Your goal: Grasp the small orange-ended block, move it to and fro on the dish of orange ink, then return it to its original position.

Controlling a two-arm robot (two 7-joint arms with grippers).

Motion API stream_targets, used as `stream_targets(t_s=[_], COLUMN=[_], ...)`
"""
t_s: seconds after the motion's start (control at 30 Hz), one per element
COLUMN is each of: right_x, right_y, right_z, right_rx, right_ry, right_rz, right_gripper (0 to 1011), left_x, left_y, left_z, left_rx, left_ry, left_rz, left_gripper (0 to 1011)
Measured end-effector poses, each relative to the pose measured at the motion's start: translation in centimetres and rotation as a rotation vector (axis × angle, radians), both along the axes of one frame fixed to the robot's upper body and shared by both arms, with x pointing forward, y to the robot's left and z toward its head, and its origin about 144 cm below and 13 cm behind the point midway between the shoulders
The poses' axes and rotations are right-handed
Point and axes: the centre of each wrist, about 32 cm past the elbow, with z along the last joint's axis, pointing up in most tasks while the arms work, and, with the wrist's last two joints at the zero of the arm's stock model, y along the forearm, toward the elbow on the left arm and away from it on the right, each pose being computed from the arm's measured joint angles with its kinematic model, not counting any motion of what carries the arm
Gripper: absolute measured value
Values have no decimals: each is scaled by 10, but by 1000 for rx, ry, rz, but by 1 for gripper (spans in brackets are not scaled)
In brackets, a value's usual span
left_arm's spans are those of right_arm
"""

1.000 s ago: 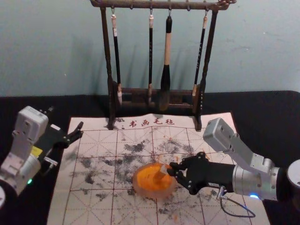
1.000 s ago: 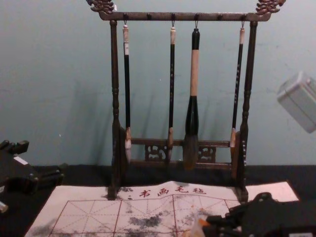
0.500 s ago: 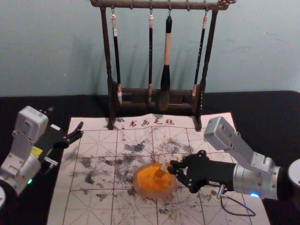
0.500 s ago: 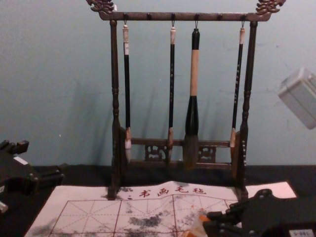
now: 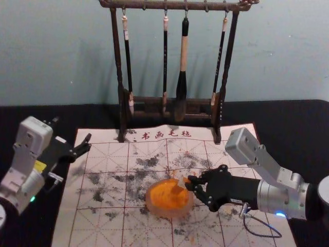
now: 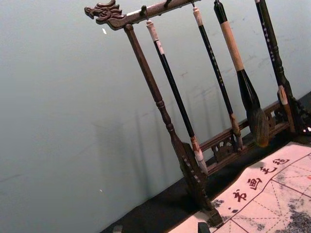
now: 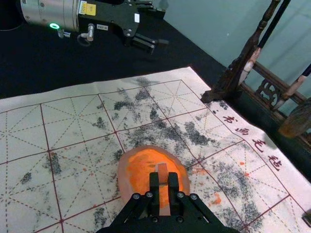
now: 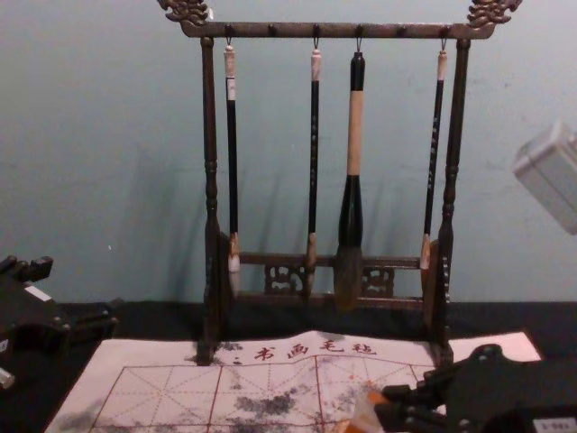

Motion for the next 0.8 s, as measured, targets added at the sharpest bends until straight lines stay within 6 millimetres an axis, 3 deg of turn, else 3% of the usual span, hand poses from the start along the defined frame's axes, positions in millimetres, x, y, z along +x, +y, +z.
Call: stream_targets(t_s=[0.4,0.8], right_x=[-8,-26], right_y=[-12,-37], right_z=[7,16], right_rx=[12,19], right_ry=[-23,-55], right_rz=[-32,-122], right_gripper=[80,80], left_x=[0,0], left_y=[0,0], left_z=[0,0], left_rx=[0,0], left_ry=[0,0], left_rz=[0,0], left_gripper=[1001,1001])
